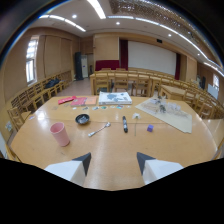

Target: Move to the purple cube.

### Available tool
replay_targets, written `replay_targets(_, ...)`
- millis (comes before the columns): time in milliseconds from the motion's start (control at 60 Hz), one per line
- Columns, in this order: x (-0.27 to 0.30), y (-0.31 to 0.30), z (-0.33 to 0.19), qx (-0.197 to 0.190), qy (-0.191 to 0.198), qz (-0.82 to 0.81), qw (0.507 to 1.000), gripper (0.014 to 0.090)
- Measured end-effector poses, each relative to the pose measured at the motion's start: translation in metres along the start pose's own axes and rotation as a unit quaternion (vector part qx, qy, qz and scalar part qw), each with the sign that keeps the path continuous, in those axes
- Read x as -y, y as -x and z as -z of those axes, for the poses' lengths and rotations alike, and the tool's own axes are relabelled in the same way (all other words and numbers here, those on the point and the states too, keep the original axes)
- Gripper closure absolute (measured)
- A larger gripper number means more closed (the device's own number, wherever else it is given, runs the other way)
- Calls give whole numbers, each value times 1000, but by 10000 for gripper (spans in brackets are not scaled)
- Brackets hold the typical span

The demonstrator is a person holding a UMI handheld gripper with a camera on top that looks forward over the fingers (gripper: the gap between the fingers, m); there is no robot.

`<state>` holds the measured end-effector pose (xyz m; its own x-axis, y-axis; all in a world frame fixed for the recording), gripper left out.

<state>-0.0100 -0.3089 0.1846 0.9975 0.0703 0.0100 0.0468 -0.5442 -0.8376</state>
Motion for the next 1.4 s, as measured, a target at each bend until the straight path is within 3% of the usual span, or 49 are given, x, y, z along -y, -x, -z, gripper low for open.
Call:
replay_targets(317,-8,-39,-16,-41,4,1,999,184)
replay_targets(583,-9,-128,-91,-66,22,15,997,185)
replay_targets(800,1,-189,-191,-46,40,10,998,184)
replay_targets(1000,-7,-211,-260,-20,67,3,998,184)
replay_targets(1400,-8,-222,-291,-4,85,1,996,186)
